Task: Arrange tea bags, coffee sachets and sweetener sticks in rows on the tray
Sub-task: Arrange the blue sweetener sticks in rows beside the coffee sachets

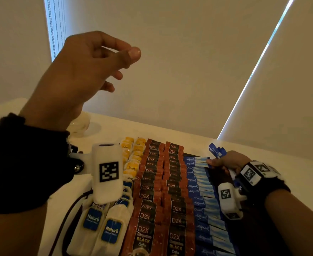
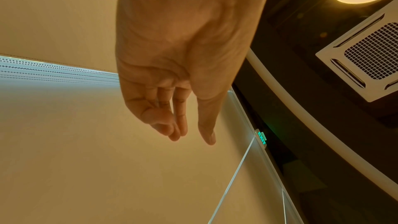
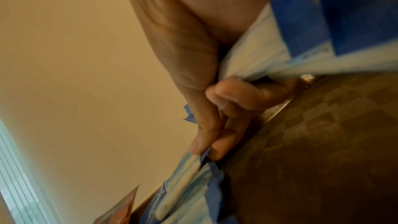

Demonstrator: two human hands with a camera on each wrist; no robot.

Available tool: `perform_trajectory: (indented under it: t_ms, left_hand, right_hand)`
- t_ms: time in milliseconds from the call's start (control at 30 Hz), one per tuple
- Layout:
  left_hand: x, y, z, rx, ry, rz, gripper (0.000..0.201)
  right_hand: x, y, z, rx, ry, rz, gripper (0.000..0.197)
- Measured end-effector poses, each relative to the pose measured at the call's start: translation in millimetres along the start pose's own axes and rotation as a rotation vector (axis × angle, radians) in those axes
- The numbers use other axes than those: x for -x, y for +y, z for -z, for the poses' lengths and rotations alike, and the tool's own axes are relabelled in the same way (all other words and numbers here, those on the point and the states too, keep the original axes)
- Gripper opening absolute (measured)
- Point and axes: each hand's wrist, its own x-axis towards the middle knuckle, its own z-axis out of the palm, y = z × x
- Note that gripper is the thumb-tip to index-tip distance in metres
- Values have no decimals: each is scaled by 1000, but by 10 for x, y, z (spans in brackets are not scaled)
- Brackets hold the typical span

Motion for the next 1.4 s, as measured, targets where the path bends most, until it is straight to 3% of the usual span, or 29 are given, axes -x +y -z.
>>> perform_trajectory:
  t_ms: [267, 433, 500, 667, 767, 867, 1000, 1267, 1400]
  left_hand:
    - [-8, -11, -35, -39, -4, 3, 37]
    - [-12, -19, -62, -58, -41, -6, 40]
    - [2, -30, -94, -77, -100, -9, 36]
    - [72, -61, -347, -182, -343, 0, 39]
    - [153, -71, -538, -264, -547, 3, 43]
    - [227, -82, -688, -256, -668, -28, 30]
    - [261, -80, -773, -182, -653, -8, 10]
    - [292, -65, -798, -35, -547, 55, 13]
    - [334, -47, -838, -7, -555, 76, 16]
  right_hand:
    - [90, -46, -12, -25, 57, 90, 25]
    - [455, -204, 151, -257, 143, 326, 16]
    - [784, -338, 190, -363, 26, 443, 19]
    - [1582, -582, 66, -457, -508, 593, 34]
    - [1770, -668, -42, -448, -604, 680, 20]
    - [1821, -695, -87, -430, -636, 726, 4]
    - [1814, -637, -24, -472, -635, 721, 15]
    - [1775, -452, 218, -555, -565, 657, 18]
    - [1743, -370, 286, -510, -578, 648, 16]
